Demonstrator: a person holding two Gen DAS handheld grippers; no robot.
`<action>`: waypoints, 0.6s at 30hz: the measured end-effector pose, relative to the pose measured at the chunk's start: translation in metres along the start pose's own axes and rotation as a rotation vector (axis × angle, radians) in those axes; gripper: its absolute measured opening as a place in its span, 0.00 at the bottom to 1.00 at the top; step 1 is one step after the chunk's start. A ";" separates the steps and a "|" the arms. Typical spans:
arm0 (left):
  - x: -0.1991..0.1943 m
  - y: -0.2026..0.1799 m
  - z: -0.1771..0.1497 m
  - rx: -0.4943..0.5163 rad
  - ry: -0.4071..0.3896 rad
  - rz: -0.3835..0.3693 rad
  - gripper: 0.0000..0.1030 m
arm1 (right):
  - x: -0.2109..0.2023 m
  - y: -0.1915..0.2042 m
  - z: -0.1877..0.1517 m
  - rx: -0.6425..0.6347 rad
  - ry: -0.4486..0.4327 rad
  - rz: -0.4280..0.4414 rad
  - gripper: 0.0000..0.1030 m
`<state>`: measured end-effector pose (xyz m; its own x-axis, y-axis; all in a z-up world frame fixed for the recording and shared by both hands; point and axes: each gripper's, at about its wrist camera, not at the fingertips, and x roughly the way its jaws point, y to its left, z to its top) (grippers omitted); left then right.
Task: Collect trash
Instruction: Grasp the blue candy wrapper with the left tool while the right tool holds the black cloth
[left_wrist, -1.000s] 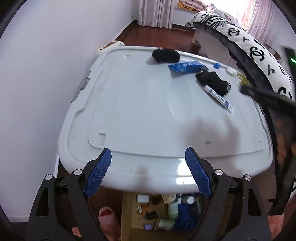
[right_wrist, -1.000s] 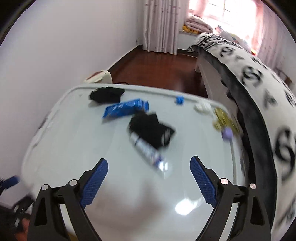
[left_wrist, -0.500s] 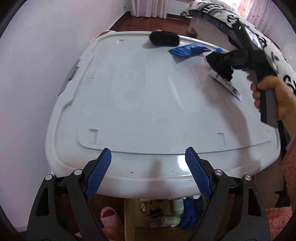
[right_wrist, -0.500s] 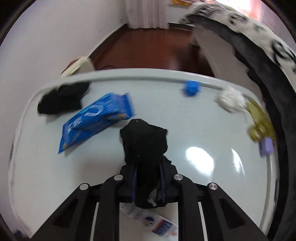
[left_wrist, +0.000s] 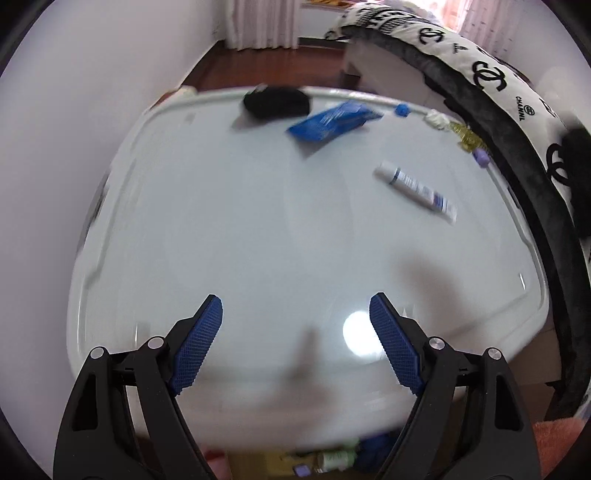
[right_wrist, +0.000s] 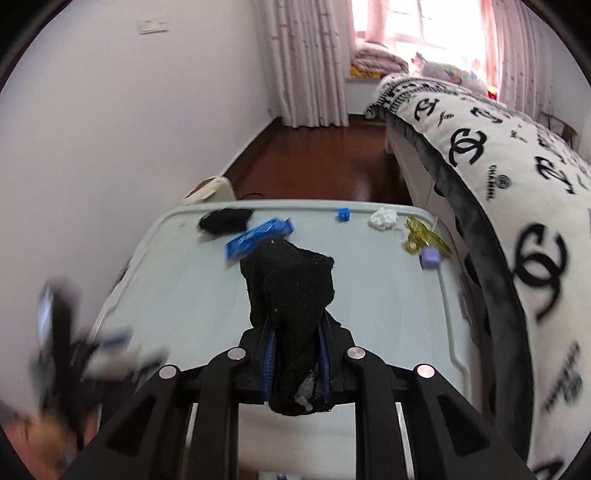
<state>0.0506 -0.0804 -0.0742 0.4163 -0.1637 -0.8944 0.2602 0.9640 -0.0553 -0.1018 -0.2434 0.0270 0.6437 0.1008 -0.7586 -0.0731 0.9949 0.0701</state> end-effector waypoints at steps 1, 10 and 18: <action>0.006 -0.004 0.013 0.021 0.002 0.006 0.78 | -0.007 0.002 -0.008 -0.003 0.002 0.008 0.18; 0.088 -0.027 0.140 0.104 0.037 0.028 0.78 | -0.016 0.006 -0.079 0.056 0.055 0.127 0.18; 0.158 -0.047 0.185 0.173 0.109 0.101 0.72 | 0.016 0.006 -0.083 0.051 0.134 0.180 0.19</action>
<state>0.2650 -0.1904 -0.1308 0.3539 -0.0360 -0.9346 0.3712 0.9226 0.1051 -0.1553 -0.2366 -0.0386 0.5161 0.2782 -0.8101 -0.1374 0.9604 0.2423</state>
